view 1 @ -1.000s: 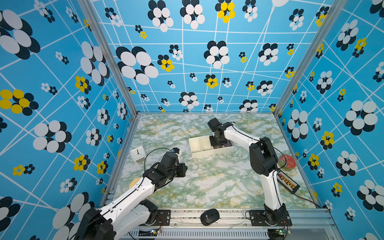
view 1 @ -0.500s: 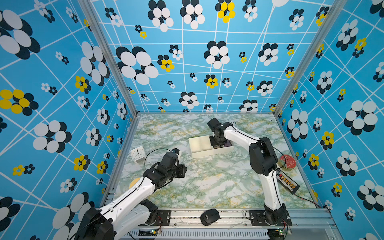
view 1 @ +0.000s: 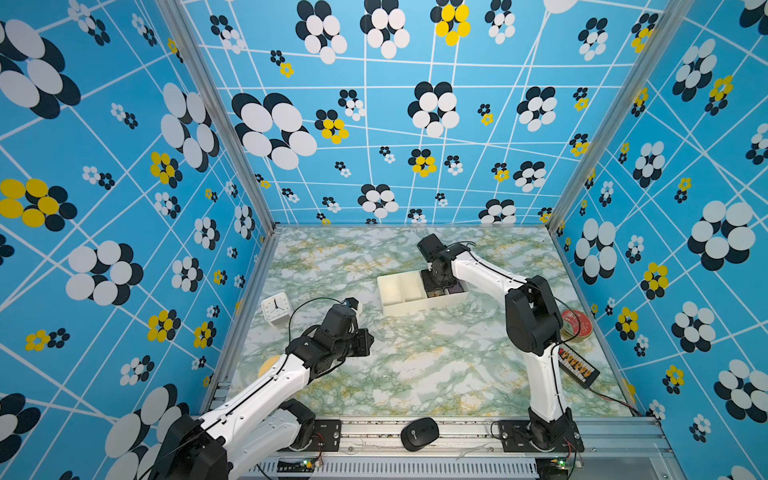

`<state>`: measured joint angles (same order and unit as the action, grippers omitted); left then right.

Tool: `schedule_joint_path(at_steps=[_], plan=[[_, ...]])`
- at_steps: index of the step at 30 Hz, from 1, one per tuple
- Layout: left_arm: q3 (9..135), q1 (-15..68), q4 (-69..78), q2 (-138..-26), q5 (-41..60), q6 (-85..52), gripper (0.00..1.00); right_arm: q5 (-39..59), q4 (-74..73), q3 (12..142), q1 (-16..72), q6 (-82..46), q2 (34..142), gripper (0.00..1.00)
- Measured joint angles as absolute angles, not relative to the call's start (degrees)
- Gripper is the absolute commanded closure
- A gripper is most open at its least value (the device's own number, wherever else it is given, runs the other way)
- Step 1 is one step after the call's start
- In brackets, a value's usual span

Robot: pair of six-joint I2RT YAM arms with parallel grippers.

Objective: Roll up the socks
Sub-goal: 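Lower the sock roll into the compartment beside the purple sock and open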

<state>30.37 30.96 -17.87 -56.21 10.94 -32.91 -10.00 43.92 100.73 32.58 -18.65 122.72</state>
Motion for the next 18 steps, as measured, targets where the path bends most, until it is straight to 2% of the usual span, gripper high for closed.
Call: schedule_joint_path(at_steps=[13,18], plan=[[30.4,30.6,-18.0,-56.1,10.9,-32.8,0.82,-10.4,42.5,99.5,32.6,-18.7,120.9,0.46],[30.4,30.3,-18.3,-55.7,10.7,-32.7,0.82,-10.4,41.6,98.8,32.6,-18.7,119.3,0.5]])
